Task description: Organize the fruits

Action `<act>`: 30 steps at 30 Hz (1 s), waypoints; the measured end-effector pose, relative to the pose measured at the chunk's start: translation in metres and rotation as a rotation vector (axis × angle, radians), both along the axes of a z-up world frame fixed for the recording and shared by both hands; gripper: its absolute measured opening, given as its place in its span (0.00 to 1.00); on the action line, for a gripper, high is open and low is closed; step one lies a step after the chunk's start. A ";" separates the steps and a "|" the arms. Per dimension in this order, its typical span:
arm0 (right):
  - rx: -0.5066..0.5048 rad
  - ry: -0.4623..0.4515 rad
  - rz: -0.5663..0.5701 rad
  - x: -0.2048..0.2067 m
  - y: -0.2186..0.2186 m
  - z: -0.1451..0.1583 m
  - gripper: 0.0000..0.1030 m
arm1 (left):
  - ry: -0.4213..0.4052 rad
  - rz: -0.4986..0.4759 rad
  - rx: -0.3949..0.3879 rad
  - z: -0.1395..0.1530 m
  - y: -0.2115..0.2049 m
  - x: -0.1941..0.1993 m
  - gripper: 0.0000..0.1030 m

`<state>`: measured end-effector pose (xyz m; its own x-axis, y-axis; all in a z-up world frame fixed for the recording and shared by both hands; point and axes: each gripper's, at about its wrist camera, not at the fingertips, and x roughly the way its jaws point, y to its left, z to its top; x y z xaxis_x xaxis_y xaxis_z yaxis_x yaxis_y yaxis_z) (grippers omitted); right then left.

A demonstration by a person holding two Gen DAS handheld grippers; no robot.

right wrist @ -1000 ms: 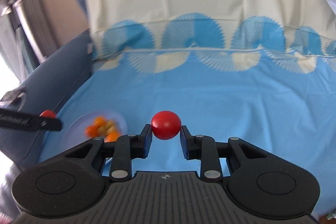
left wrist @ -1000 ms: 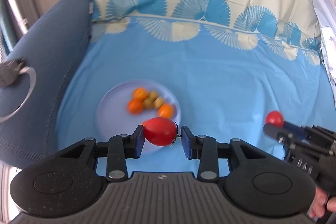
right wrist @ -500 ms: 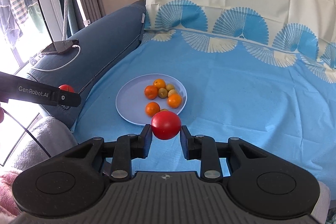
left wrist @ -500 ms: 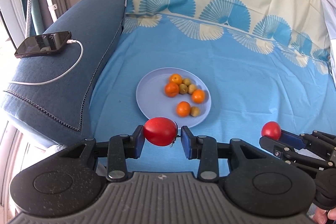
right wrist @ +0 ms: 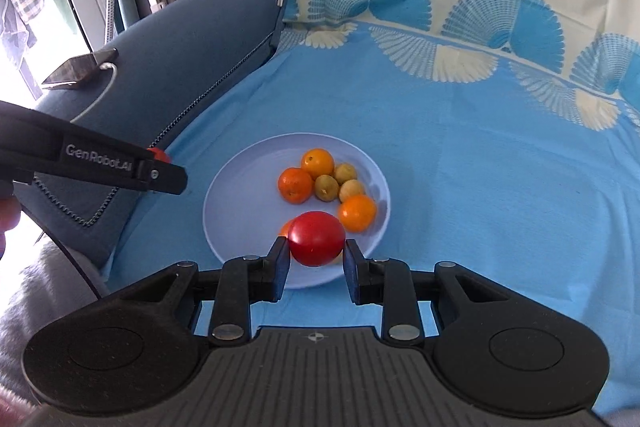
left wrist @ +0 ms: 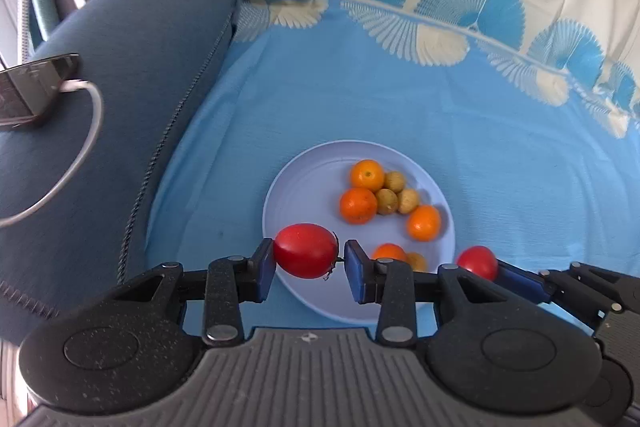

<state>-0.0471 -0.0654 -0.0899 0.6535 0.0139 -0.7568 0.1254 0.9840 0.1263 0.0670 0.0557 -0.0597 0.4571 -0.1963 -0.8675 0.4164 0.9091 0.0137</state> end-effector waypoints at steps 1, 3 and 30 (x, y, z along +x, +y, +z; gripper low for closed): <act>0.002 0.010 0.002 0.009 0.000 -0.005 0.29 | 0.008 -0.001 0.006 -0.006 -0.003 0.007 0.40; -0.001 0.027 0.006 0.025 -0.001 -0.014 0.29 | 0.025 -0.003 0.022 -0.018 -0.009 0.020 0.40; -0.040 -0.025 -0.133 -0.081 0.023 0.045 0.97 | -0.056 0.091 0.036 0.032 0.053 -0.088 1.00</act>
